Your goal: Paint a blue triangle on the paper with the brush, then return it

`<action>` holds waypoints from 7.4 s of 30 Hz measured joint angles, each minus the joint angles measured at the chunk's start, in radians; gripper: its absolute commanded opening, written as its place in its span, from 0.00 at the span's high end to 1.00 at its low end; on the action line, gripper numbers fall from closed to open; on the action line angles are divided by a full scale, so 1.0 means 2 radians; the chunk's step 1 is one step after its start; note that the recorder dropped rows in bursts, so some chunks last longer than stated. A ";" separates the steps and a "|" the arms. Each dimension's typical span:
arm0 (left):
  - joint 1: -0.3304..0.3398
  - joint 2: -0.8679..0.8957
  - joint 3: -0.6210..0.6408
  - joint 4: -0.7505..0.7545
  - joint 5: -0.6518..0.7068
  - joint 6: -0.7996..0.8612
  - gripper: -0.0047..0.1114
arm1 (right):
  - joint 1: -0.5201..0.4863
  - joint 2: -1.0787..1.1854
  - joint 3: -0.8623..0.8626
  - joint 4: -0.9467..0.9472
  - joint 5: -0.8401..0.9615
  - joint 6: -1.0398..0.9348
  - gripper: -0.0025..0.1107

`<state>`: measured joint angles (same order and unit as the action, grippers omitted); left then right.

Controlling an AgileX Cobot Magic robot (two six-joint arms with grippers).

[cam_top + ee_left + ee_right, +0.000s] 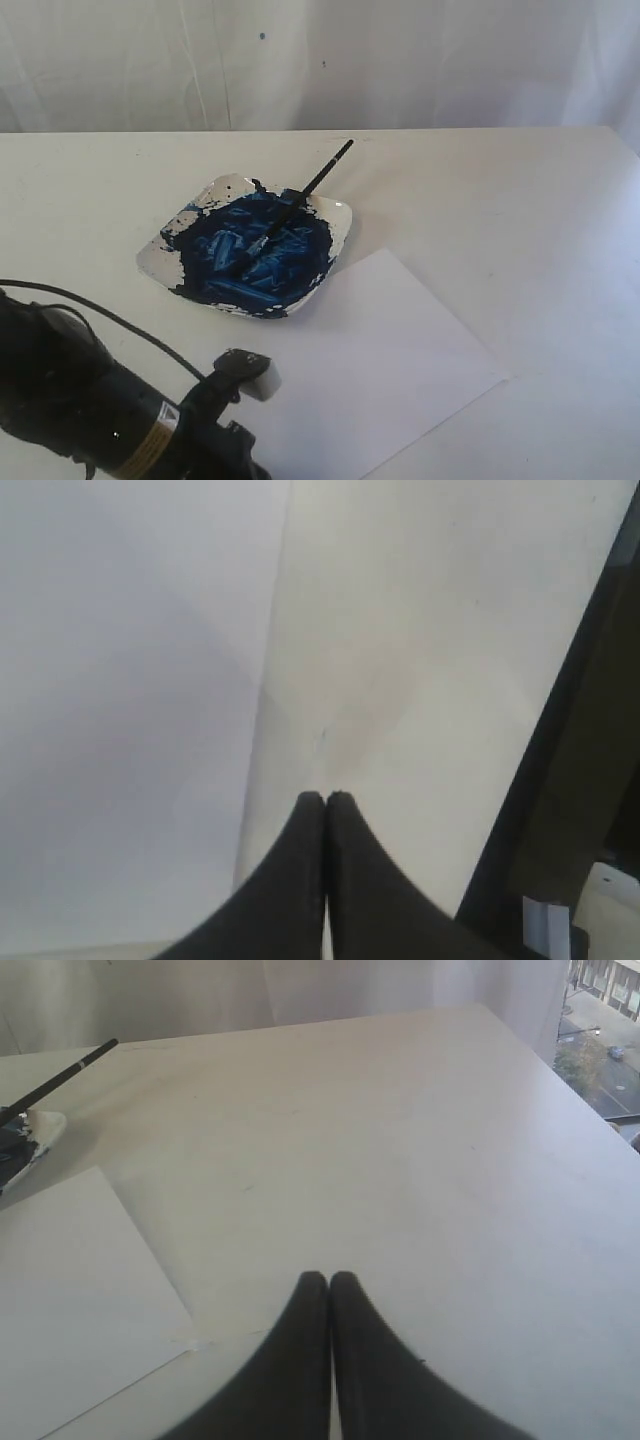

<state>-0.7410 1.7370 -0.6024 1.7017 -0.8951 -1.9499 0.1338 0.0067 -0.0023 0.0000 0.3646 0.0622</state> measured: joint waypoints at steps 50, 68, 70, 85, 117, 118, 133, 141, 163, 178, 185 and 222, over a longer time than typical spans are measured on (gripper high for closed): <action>0.079 -0.005 0.030 -0.028 0.007 -0.001 0.96 | 0.000 0.000 0.000 0.000 0.000 0.021 0.98; 0.079 -0.005 0.030 -0.038 0.012 -0.002 0.96 | 0.000 0.000 0.000 0.000 0.000 0.021 0.98; 0.079 -0.005 0.030 -0.040 0.012 -0.002 0.96 | 0.000 0.000 0.000 0.000 0.000 0.021 0.98; 0.059 -0.029 0.031 -0.044 0.026 0.004 0.96 | 0.000 0.000 0.000 0.000 0.000 0.021 0.98; 0.024 -0.033 0.031 -0.039 0.088 0.005 0.96 | 0.000 0.000 0.000 0.000 0.000 0.021 0.98; 0.024 -0.033 0.031 -0.039 0.085 0.005 0.96 | 0.000 0.000 0.000 0.000 0.000 0.021 0.98; 0.024 -0.033 0.031 -0.040 0.058 -0.015 0.96 | 0.000 0.000 0.000 0.000 0.000 0.021 0.98; 0.036 -0.033 0.031 -0.040 0.020 -0.021 0.96 | 0.000 0.000 0.000 0.000 0.000 0.021 0.98; 0.048 -0.013 0.028 -0.016 0.016 -0.034 0.96 | 0.000 0.000 0.000 0.000 0.000 0.021 0.98; 0.048 0.021 0.024 -0.032 -0.014 -0.022 0.96 | 0.000 0.000 0.000 0.000 0.000 0.021 0.98; 0.048 0.022 0.024 -0.022 -0.017 -0.003 0.96 | 0.000 0.000 0.000 0.000 0.000 0.021 0.98; 0.085 -0.013 0.023 -0.003 -0.056 0.015 0.96 | 0.000 0.000 0.000 0.000 0.000 0.021 0.98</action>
<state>-0.5717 1.7118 -0.5561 1.6957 -1.0069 -1.9191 0.1338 0.0067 -0.0023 0.0000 0.3646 0.1051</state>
